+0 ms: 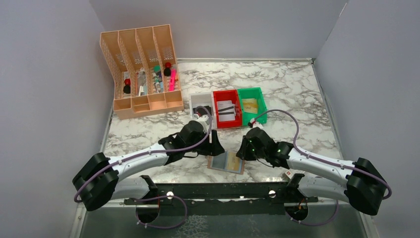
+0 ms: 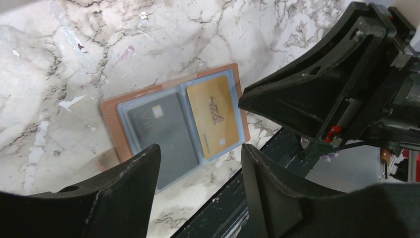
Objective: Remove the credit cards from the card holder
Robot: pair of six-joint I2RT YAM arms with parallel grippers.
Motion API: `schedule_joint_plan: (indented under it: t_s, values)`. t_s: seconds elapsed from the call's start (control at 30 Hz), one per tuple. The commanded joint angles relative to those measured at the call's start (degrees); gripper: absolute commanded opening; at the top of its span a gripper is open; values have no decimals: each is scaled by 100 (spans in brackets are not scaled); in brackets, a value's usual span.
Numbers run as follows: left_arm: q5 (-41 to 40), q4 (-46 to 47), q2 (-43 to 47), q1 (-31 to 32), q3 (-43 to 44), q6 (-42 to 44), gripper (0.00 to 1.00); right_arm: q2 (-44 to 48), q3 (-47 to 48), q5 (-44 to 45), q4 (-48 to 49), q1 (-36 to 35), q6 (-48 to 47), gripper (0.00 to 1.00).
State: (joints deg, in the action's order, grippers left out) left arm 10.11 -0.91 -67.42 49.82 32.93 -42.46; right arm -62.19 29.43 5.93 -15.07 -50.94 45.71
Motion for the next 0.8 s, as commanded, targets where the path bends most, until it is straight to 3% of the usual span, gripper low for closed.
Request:
schedule_joint_plan:
  t_s: [0.0, 0.13, 0.37, 0.77]
  values:
    - [-138, 737, -295, 209, 29, -192, 63, 75, -42, -48, -16, -21, 292, 19]
    - [-77, 928, -705, 486, 156, -194, 63, 104, -142, 117, -211, -21, 426, 21]
    - [-172, 1433, -1300, 822, 186, -410, 61, -166, -391, -407, 345, -21, 223, 21]
    - [-374, 1536, -1658, 992, 100, -509, 60, -404, -691, -299, 412, -21, 355, 20]
